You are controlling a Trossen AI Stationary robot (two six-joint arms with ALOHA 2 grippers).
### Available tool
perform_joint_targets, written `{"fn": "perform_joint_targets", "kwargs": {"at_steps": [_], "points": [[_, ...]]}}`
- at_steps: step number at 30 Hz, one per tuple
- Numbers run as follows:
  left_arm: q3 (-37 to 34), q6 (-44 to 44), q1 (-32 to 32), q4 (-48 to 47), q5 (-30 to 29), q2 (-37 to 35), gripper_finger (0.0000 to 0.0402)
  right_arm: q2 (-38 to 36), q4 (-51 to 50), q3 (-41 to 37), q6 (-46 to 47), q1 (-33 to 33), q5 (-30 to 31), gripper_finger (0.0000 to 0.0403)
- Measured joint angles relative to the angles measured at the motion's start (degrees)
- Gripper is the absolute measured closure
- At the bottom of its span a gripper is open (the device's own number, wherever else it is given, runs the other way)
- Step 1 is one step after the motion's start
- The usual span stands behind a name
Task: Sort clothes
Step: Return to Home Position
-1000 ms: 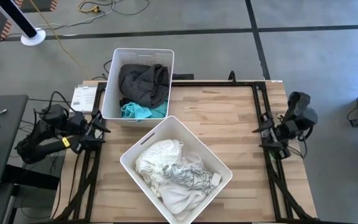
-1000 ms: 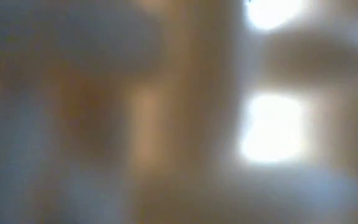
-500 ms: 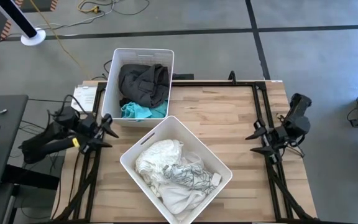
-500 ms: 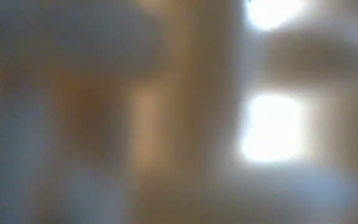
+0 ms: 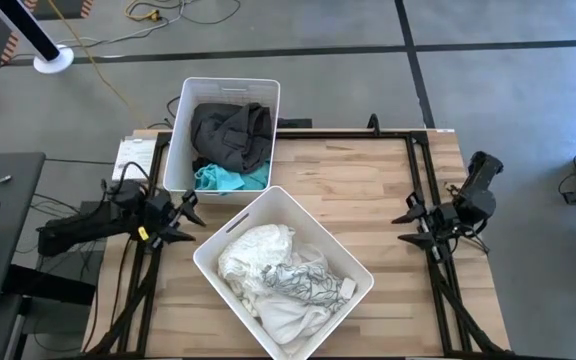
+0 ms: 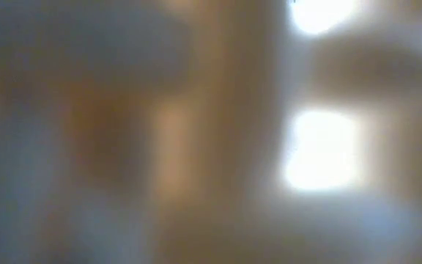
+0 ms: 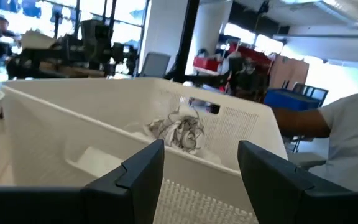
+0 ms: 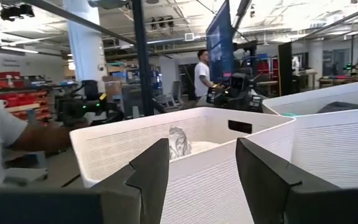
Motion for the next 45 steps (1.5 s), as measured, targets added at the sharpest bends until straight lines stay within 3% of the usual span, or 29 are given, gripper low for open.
{"fn": "perform_joint_targets", "kwargs": {"at_steps": [6,9,14,35,39,45], "points": [[-6.70,-4.66,-3.53,13.80,-0.25,-0.02,0.0203,0.00,-1.86,0.00,0.31,-2.16,0.00,0.0208],[-8.42,-4.86,-5.18,16.38,-1.58,-0.02,0.0203,0.00,-3.42,0.00,1.55,-3.14,0.00,0.0207],[-8.90,-2.06,-6.41,13.17,-4.30,0.06,0.0203,0.00,-6.49,0.00,5.05,-4.34,-0.01,0.0209],[-9.14,-5.52,-6.45,11.21,-3.86,0.02,0.0203,0.00,-6.33,0.00,3.91,-8.83,-0.02,0.0209],[-9.16,-5.95,-6.45,9.49,-3.86,0.02,0.0203,0.00,-9.92,0.02,7.00,-8.30,-0.12,0.0209],[-9.16,-6.54,-6.45,5.64,-3.84,0.02,0.0203,0.18,-6.81,-2.55,-0.80,-8.43,-9.21,0.0209]]}}
